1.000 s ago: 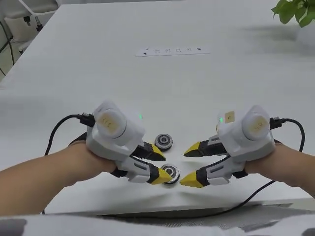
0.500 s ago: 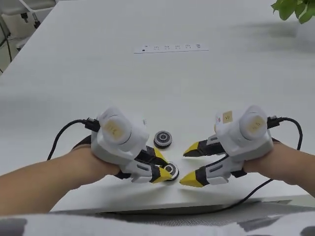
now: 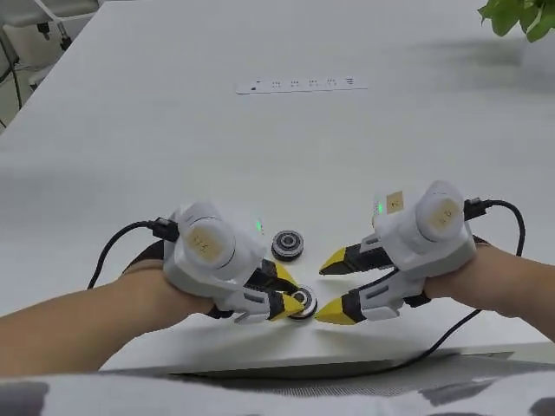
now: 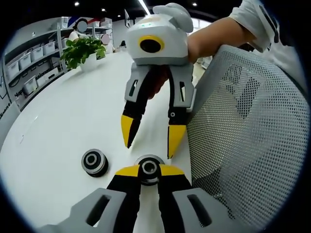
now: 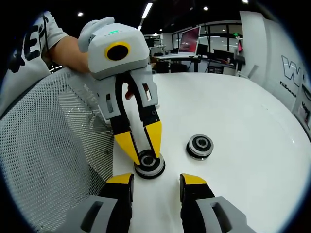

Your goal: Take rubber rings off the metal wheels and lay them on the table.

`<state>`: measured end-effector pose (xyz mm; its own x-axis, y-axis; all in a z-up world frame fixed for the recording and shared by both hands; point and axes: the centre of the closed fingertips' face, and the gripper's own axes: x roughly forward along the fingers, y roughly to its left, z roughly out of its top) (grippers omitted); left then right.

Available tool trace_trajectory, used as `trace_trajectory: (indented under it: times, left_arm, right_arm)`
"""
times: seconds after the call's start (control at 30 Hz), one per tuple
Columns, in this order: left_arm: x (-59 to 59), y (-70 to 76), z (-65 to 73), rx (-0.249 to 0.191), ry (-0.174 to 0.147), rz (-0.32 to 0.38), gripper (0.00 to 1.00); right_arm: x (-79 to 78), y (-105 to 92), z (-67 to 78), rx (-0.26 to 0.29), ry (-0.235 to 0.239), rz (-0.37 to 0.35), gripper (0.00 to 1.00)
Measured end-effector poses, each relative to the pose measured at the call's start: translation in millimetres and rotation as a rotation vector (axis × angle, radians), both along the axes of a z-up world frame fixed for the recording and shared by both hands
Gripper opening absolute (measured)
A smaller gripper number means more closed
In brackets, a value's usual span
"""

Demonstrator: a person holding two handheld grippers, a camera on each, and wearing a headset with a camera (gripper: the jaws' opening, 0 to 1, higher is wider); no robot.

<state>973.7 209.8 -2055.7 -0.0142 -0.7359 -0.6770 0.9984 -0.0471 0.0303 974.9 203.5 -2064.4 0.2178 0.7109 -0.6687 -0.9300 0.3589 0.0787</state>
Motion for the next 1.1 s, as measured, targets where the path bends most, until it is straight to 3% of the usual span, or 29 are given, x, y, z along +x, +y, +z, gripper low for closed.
trace_trajectory:
  times: [0.3,0.53,0.83,1.1]
  left_arm:
    - [1.8,0.6,-3.3,-0.007,0.004,0.011,0.07]
    - [2.5,0.5,-6.0,-0.013,0.004,0.018,0.07]
    - [3.0,-1.0,-6.3,-0.021,0.005,0.02,0.07]
    - [2.4,-1.6,-5.7,-0.023,0.002,0.024,0.07]
  right_arm:
    - [-1.0,8.3,-9.2,-0.023,0.019,0.044,0.31]
    - [-1.1,15.0,-12.2,0.007,0.049,0.04,0.27]
    - [-3.8,9.6,-11.7,0.025,0.076,0.011,0.21]
    - [-6.6,1.9,-14.7,0.018,0.088,-0.011,0.09]
